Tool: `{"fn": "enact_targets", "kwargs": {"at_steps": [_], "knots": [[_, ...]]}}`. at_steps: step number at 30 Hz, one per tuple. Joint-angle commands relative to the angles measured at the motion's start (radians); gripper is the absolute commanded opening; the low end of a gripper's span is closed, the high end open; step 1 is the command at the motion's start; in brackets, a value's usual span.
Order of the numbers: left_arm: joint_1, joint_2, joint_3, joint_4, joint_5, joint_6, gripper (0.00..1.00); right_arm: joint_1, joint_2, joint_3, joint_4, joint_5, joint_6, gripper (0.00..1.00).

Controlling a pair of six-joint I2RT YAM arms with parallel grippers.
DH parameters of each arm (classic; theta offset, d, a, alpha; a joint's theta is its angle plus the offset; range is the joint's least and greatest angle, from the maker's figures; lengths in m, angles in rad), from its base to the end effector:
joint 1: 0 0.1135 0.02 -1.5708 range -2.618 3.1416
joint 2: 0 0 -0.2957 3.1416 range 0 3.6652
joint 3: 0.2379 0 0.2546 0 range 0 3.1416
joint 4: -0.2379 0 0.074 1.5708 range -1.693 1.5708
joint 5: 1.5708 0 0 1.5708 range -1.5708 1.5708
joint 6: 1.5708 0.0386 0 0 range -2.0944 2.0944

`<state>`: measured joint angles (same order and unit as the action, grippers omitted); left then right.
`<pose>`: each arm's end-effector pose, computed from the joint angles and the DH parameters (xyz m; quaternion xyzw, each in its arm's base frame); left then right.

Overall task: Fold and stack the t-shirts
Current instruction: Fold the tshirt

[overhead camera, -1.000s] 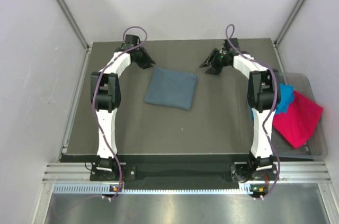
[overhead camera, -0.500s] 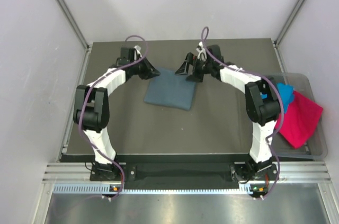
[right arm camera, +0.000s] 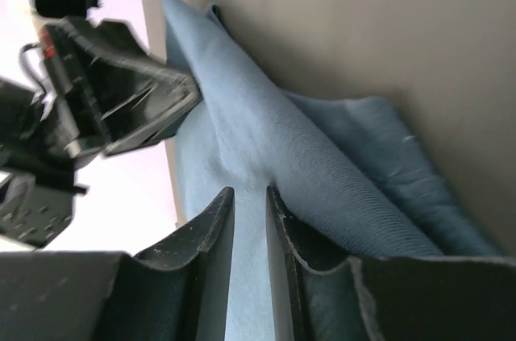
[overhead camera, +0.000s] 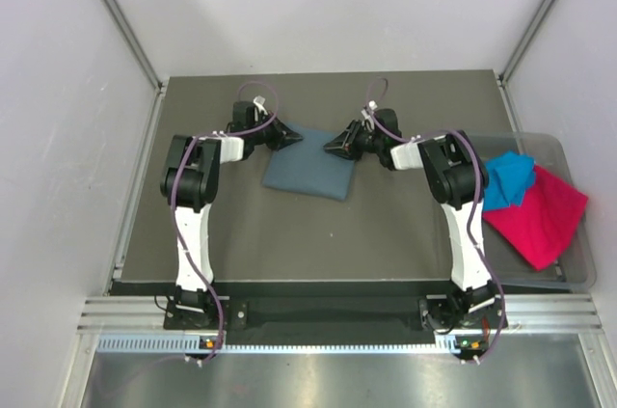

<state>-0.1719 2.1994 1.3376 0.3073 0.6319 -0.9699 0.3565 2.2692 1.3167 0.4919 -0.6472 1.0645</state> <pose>0.4788 -0.1063 0.1486 -0.1833 0.8239 -0.4783 0.2424 0.4570 0.1950 0.1265 0.1221 0.8139 0.5307 0.2025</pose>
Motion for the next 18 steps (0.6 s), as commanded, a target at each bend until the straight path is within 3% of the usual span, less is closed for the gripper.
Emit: {"fn": "enact_targets", "kwargs": {"at_steps": [1,8,18], "knots": [[0.011,0.058,0.067,0.144,0.023,-0.029,0.03,-0.031,0.016,0.032,0.112,0.003,0.012,0.23],[0.031,0.141,0.109,0.112,0.012,0.003,0.03,-0.131,0.110,0.094,0.082,-0.041,0.006,0.38],[0.060,0.244,0.264,-0.008,-0.028,0.076,0.04,-0.198,0.214,0.295,-0.131,-0.003,-0.043,0.35]]}}
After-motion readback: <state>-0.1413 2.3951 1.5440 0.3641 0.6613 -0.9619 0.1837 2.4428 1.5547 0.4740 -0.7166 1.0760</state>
